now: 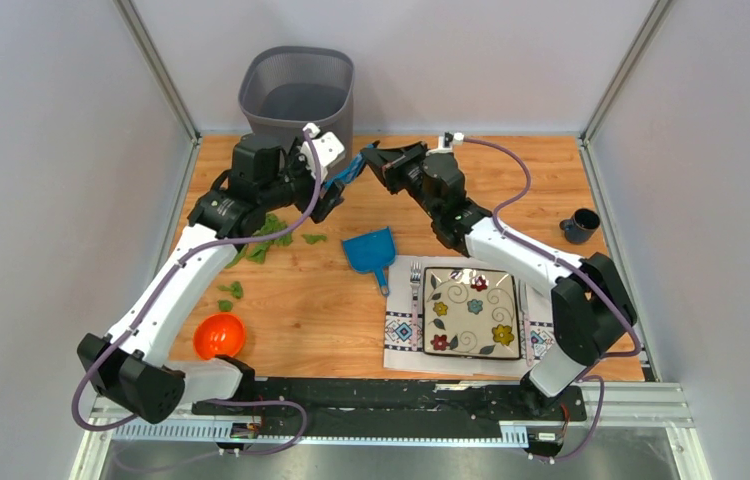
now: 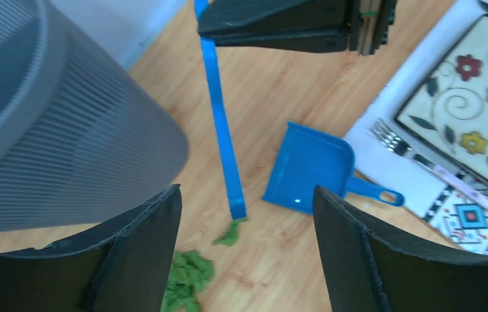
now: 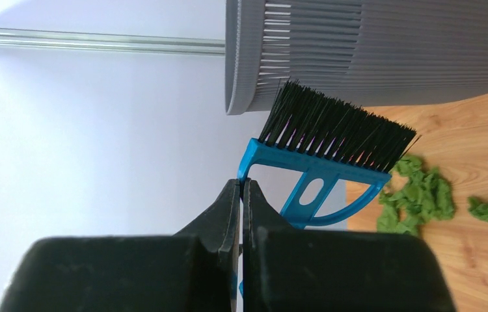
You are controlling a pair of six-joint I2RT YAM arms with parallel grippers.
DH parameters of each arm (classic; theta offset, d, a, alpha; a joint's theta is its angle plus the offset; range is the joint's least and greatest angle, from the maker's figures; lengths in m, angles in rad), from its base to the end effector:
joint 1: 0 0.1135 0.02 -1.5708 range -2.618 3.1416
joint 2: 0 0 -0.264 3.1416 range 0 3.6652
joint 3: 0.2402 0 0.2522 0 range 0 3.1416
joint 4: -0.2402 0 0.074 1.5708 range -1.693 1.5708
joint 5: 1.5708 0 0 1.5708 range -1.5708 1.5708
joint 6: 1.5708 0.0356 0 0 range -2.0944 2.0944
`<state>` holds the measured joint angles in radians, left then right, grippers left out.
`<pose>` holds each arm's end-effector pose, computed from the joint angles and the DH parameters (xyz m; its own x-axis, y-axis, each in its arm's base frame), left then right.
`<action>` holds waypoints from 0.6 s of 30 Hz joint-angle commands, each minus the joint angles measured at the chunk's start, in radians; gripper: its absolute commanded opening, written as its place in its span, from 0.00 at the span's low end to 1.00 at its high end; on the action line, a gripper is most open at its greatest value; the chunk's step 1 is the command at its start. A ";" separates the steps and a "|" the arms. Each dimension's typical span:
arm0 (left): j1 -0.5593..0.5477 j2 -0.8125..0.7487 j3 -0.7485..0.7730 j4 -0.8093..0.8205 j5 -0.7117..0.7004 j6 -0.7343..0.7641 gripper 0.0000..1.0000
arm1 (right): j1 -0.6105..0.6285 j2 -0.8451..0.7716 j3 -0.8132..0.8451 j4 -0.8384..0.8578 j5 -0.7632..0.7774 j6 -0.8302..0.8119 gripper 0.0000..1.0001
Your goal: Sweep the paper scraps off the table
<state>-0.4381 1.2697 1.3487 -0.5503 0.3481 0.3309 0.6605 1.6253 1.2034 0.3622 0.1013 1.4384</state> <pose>0.2456 -0.1285 0.3960 -0.1699 0.4168 -0.8930 0.7710 0.6205 0.1430 0.3115 0.2374 0.3250 -0.5322 0.8353 -0.1378 -0.0233 0.1482 0.9887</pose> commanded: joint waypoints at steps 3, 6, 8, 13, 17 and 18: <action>-0.001 -0.059 -0.060 0.107 -0.084 0.117 0.73 | 0.010 0.028 0.039 0.126 -0.057 0.140 0.00; -0.001 -0.056 -0.063 0.144 -0.067 0.108 0.67 | 0.014 0.036 0.045 0.116 -0.052 0.139 0.00; -0.001 -0.053 -0.056 0.165 -0.070 0.114 0.51 | 0.014 0.044 0.045 0.124 -0.058 0.149 0.00; -0.001 -0.044 -0.056 0.147 -0.075 0.155 0.29 | 0.014 0.053 0.047 0.149 -0.077 0.162 0.00; -0.001 -0.044 -0.066 0.139 -0.063 0.161 0.22 | 0.014 0.059 0.048 0.156 -0.081 0.172 0.00; -0.002 -0.043 -0.066 0.135 -0.060 0.158 0.22 | 0.013 0.064 0.047 0.162 -0.081 0.172 0.00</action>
<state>-0.4362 1.2301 1.2835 -0.4316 0.2626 0.4610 0.6708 1.6775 1.2057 0.4496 0.0311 1.5768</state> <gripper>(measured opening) 0.225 0.009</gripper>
